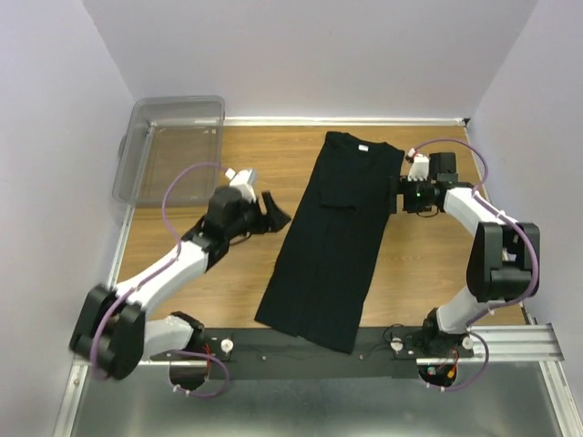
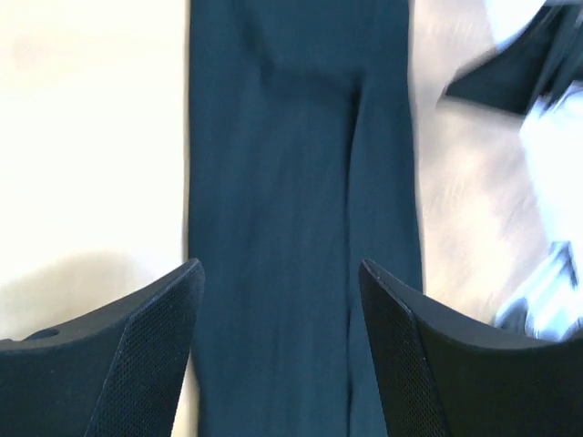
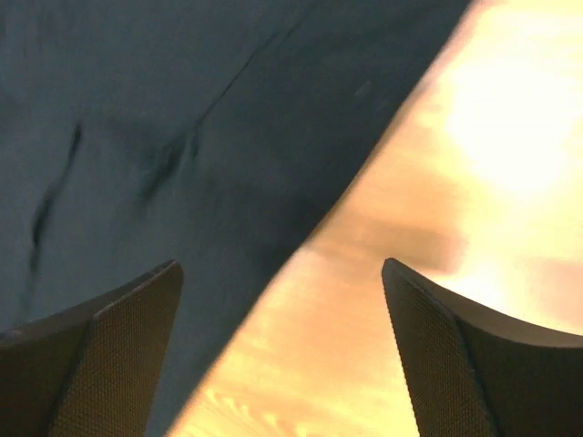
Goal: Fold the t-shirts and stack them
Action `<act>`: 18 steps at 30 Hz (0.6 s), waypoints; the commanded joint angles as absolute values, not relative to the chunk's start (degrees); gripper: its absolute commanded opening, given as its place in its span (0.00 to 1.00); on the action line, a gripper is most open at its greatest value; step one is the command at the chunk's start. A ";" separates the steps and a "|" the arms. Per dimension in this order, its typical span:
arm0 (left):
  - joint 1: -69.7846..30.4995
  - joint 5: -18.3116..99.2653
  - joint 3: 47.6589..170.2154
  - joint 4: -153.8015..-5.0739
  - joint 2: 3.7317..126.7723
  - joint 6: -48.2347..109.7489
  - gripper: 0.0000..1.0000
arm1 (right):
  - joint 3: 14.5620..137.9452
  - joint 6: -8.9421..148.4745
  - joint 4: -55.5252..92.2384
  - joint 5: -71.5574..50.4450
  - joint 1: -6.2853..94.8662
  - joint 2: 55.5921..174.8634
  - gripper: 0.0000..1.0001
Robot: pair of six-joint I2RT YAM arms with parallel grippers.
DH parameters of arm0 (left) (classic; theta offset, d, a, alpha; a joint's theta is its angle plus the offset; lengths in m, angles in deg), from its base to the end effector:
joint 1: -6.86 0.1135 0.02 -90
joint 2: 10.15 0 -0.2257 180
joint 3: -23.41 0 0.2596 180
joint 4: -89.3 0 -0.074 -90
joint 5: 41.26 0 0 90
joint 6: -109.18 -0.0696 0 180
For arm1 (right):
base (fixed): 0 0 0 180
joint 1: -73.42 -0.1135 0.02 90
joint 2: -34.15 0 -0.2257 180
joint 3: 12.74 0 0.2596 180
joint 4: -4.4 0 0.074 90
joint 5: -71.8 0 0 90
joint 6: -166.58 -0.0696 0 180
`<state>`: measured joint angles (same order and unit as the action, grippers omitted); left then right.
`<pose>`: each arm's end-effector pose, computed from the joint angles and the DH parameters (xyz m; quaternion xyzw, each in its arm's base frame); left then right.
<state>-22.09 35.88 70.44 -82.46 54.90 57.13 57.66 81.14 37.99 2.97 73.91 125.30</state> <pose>0.2540 -0.1582 0.1751 -0.0073 0.8459 -0.3686 0.3853 0.3485 0.0222 0.1343 -0.0894 0.9332 0.1614 0.3084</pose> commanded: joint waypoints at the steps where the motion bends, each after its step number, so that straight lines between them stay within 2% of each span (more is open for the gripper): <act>1: -17.23 30.91 84.37 -88.58 74.44 51.44 0.77 | 64.68 71.84 36.22 14.57 78.86 133.27 0.94; 2: -16.96 29.07 88.67 -88.32 79.27 50.39 0.77 | 66.43 69.05 36.22 16.33 80.95 135.81 0.80; 3: -16.79 26.88 96.98 -87.97 88.02 48.29 0.75 | 68.97 68.07 36.13 18.78 82.02 137.92 0.72; 5: -16.61 24.31 106.33 -85.17 96.15 46.17 0.75 | 71.10 65.43 36.04 24.15 84.74 144.08 0.63; 6: -16.70 24.30 115.95 -81.24 103.59 44.77 0.74 | 72.41 65.51 36.04 25.47 85.28 145.58 0.61; 8: -16.26 23.34 129.23 -75.53 110.66 44.05 0.73 | 71.90 68.73 35.87 31.88 86.59 147.35 0.61; 11: -16.00 22.46 144.01 -68.32 122.88 44.58 0.70 | 68.92 73.13 36.04 36.82 86.95 144.29 0.62; 15: -15.99 24.21 159.06 -59.61 135.97 43.61 0.69 | 67.33 74.82 36.04 37.26 87.22 141.55 0.63; 18: -15.99 24.39 165.52 -55.37 140.65 43.00 0.61 | 67.77 74.82 36.04 37.79 87.66 142.07 0.63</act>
<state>-16.39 25.25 159.44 -66.00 136.71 45.22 67.86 73.05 35.83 33.37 87.18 143.81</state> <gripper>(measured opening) 0.635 0.630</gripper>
